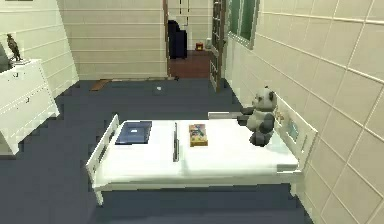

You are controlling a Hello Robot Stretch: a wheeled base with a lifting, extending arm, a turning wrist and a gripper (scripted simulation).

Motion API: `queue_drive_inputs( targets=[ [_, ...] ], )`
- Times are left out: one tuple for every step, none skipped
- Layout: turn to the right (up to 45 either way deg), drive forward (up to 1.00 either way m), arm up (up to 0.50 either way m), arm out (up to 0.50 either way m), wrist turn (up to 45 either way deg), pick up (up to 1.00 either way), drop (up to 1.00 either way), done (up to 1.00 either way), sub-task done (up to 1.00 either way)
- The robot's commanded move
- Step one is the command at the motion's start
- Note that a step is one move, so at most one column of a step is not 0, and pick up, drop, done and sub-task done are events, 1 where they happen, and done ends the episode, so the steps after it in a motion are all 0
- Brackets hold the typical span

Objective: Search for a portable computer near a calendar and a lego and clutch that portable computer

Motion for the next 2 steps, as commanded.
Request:
queue_drive_inputs(
  targets=[
    [0.0, 0.45, 0.00, 0.00, 0.0, 0.00, 0.00, 0.00, 0.00],
    [0.0, 0.10, 0.00, 0.00, 0.0, 0.00, 0.00, 0.00, 0.00]
  ],
)
